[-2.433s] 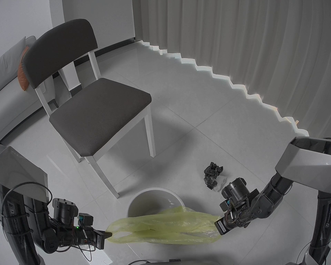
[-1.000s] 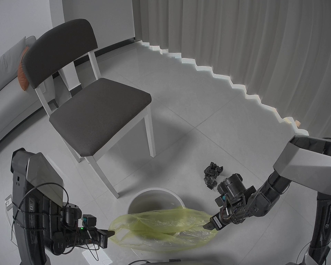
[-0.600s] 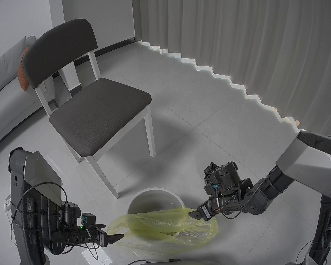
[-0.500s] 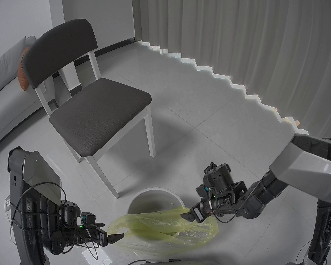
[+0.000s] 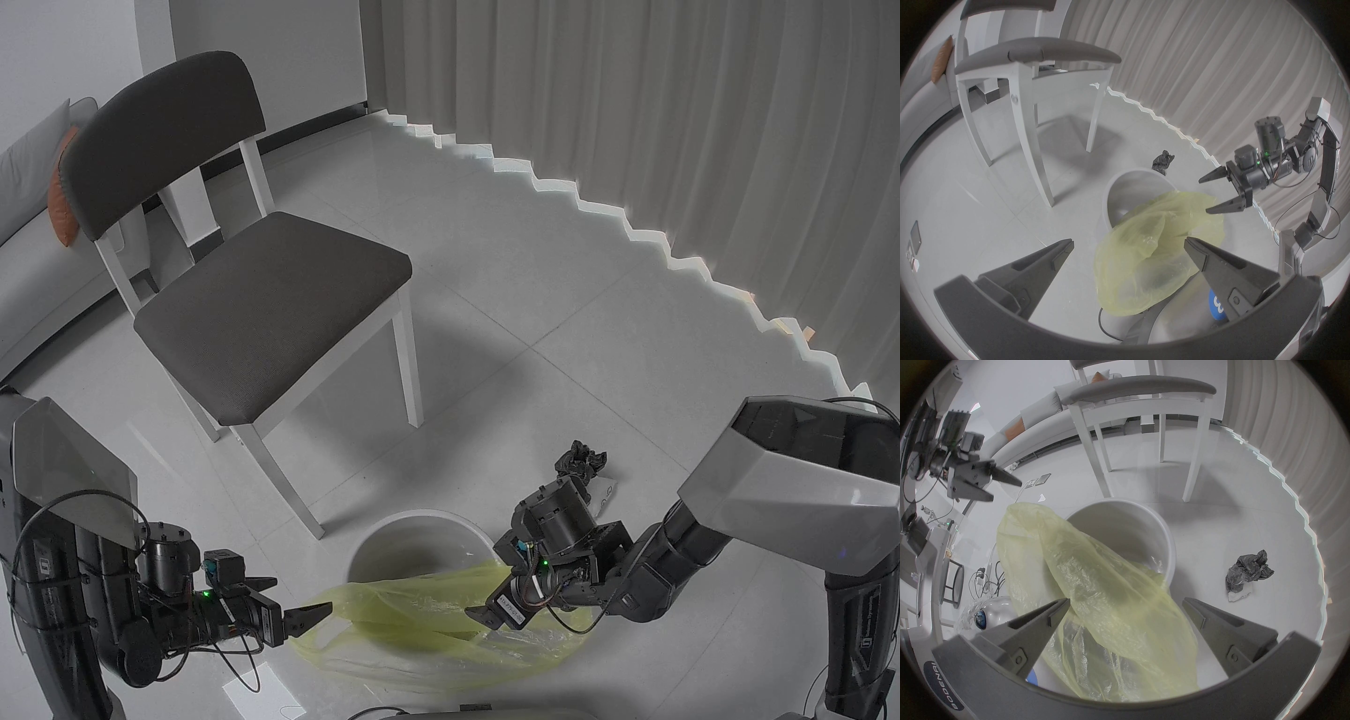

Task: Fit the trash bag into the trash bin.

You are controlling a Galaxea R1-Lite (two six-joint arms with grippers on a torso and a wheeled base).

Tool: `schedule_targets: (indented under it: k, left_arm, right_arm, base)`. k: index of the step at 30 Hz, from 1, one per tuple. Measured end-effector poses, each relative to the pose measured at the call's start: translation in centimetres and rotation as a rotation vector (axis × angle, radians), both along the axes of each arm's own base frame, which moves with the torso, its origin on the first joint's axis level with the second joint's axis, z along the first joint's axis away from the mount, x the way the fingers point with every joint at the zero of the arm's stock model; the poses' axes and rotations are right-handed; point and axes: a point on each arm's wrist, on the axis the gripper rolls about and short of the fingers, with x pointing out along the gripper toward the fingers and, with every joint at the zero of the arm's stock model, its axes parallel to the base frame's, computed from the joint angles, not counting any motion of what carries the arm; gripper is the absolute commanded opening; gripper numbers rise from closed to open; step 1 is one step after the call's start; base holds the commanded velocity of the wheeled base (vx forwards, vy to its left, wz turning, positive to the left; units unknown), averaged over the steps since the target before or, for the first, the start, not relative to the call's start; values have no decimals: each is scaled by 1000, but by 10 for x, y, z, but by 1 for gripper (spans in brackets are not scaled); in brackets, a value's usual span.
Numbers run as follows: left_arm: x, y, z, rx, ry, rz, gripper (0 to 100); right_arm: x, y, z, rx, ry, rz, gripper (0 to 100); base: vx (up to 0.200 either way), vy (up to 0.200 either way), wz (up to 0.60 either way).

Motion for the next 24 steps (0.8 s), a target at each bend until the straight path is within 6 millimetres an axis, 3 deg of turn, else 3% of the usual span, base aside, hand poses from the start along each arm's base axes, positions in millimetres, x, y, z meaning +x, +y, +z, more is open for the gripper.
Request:
schedule_targets:
  k: [12, 13, 24]
  left_arm:
    - [1, 2, 9, -5, -40, 17, 100]
    - [1, 2, 10, -5, -45, 20, 100]
    - [2, 8, 15, -16, -59, 55, 100]
  right_arm:
    - [5, 11, -15, -29, -7, 45, 100]
    - [7, 11, -16, -34, -9, 49, 0]
    - [13, 16, -24, -33, -10, 62, 0]
  base:
    - [0, 0, 0]
    - [0, 0, 0]
    - [0, 0, 0]
